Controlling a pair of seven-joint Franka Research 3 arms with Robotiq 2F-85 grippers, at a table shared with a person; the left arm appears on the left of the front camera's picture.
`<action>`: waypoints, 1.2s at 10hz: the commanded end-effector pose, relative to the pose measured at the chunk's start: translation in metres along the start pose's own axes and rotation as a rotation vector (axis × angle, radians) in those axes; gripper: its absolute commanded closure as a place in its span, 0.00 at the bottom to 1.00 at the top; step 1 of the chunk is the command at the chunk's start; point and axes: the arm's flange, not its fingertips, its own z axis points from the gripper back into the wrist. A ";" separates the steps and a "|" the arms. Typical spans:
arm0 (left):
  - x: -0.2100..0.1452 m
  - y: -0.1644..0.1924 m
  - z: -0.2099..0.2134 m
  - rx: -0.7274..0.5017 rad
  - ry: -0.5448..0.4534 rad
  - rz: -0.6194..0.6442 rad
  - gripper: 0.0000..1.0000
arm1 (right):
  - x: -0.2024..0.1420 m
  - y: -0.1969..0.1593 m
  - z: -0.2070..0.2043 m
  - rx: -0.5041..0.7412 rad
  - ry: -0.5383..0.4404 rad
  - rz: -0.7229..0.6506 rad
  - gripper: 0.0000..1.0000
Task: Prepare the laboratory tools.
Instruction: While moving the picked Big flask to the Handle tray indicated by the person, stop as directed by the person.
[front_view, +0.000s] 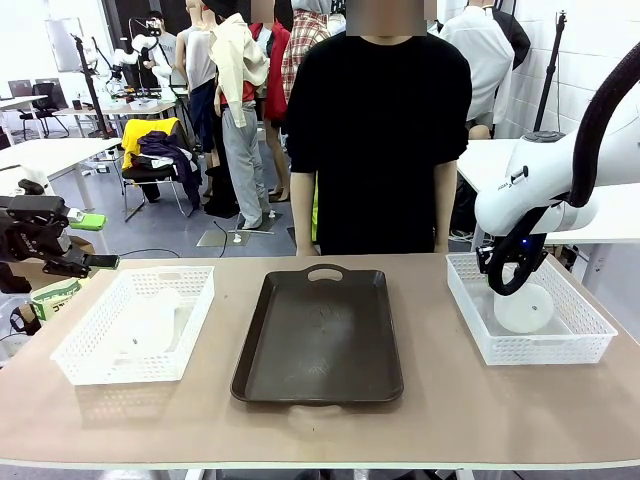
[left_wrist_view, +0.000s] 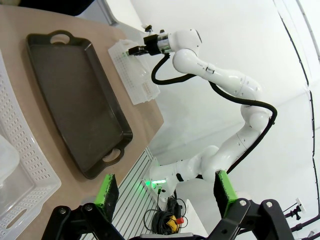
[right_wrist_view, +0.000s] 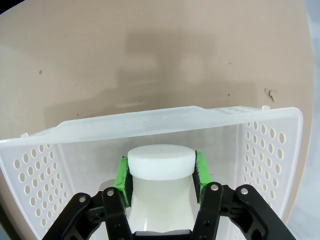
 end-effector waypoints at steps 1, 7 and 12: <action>0.000 -0.002 0.002 -0.012 -0.001 0.000 0.00 | 0.000 0.000 -0.001 0.008 0.002 0.001 1.00; 0.000 -0.002 0.002 -0.012 -0.001 0.000 0.00 | 0.000 0.000 -0.001 0.008 0.002 0.001 1.00; 0.000 -0.002 0.002 -0.012 -0.001 0.000 0.00 | -0.014 0.003 0.035 -0.033 0.019 -0.070 1.00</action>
